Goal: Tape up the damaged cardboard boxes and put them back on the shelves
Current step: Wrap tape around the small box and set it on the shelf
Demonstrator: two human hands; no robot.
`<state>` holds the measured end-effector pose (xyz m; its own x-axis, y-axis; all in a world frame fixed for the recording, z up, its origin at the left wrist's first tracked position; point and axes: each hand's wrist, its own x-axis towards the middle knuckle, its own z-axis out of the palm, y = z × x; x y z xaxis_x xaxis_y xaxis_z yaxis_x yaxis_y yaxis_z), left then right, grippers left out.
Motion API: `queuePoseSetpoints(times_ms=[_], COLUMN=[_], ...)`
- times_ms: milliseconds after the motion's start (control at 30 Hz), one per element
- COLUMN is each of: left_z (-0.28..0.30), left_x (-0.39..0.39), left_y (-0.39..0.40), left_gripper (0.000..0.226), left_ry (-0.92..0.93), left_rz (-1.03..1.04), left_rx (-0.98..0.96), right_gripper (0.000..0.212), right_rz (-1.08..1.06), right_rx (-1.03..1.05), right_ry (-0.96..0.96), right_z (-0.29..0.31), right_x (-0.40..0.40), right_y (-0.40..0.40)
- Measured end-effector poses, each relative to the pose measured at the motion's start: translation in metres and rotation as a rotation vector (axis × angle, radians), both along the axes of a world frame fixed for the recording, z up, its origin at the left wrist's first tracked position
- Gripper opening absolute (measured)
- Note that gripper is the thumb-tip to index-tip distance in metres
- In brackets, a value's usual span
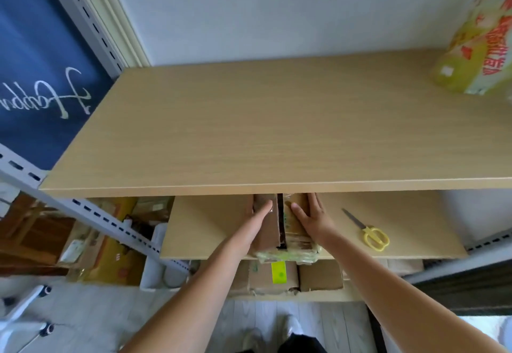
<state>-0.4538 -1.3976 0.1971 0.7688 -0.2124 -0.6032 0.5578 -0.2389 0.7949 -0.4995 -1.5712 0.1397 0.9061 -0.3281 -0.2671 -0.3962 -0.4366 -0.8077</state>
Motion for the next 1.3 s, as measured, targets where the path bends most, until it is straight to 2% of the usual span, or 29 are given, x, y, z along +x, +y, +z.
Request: queuePoseSetpoints(times_ms=[100, 167, 233, 267, 333, 433, 500, 600, 700, 733, 767, 833, 867, 900, 933, 967, 1033, 1067, 1200, 1300], left_z=[0.002, 0.008, 0.01, 0.011, 0.018, 0.032, 0.036, 0.038, 0.037, 0.036, 0.037, 0.032, 0.032, 0.033, 0.032, 0.031, 0.028, 0.029, 0.031, 0.034], left_x=[-0.011, -0.021, -0.025, -0.025, -0.023, -0.02, -0.021, -0.026, -0.03, -0.03, -0.03, -0.03, -0.03, -0.031, -0.032, -0.033, -0.032, -0.031, -0.017, -0.009], left_y=[0.01, 0.018, 0.024, 0.025, 0.028, 0.04, 0.048, 0.059, 0.071, 0.074, 0.075, 0.073, 0.07, 0.063, 0.056, 0.049, 0.036, 0.031, 0.024, 0.019], left_gripper=[0.093, 0.108, 0.11, 0.107, 0.088, 0.02, 0.001, 0.013, 0.042, 0.057, 0.074, 0.092, 0.09, 0.085, 0.078, 0.073, 0.069, 0.07, 0.076, 0.089], left_ry=[0.032, 0.017, -0.01, -0.005, 0.075, 0.127, 0.13, 0.127, 0.072, -0.005, -0.139, -0.622, -0.926, -1.176, -1.327, -1.374, -1.232, -1.131, -0.897, -0.821], left_rz=[-0.001, -0.089, -0.175, -0.167, -0.102, 0.002, 0.092, 0.14, 0.076, 0.022, -0.075, -0.375, -0.498, -0.612, -0.75, -0.903, -1.108, -1.141, -1.113, -1.17], left_rx=[-0.038, -0.054, -0.01, 0.021, 0.015, -0.108, -0.12, -0.167, -0.167, -0.077, 0.115, 0.756, 0.979, 1.063, 1.063, 1.034, 1.001, 1.012, 0.975, 0.868], right_gripper=[0.088, 0.1, 0.111, 0.11, 0.102, 0.09, 0.088, 0.091, 0.086, 0.086, 0.087, 0.084, 0.078, 0.071, 0.066, 0.063, 0.059, 0.057, 0.06, 0.08], right_rz=[0.06, 0.061, 0.095, 0.126, 0.183, 0.201, 0.218, 0.162, 0.042, 0.054, 0.119, 0.42, 0.605, 0.775, 0.892, 0.938, 0.876, 0.841, 0.837, 0.781], right_rx=[-0.046, -0.041, -0.026, -0.032, -0.068, -0.21, -0.36, -0.362, -0.336, -0.401, -0.585, -1.145, -1.316, -1.388, -1.389, -1.322, -1.124, -1.063, -0.915, -0.829], right_ry=[0.072, 0.077, 0.091, 0.101, 0.083, 0.052, 0.019, 0.011, 0.011, 0.034, 0.076, 0.088, 0.042, 0.002, 0.004, 0.049, 0.193, 0.236, 0.288, 0.245], right_z=[0.01, 0.022, 0.034, 0.039, 0.046, 0.064, 0.077, 0.094, 0.107, 0.111, 0.11, 0.104, 0.097, 0.088, 0.078, 0.069, 0.059, 0.057, 0.059, 0.067], right_x=[0.001, -0.004, -0.011, -0.015, -0.022, -0.027, -0.028, -0.026, -0.026, -0.028, -0.03, -0.032, -0.032, -0.033, -0.035, -0.037, -0.036, -0.034, -0.025, -0.016], right_y=[-0.001, 0.005, 0.013, 0.017, 0.021, 0.02, 0.016, 0.0, -0.02, -0.023, -0.026, -0.024, -0.017, -0.007, 0.004, 0.012, 0.018, 0.016, 0.004, -0.001])
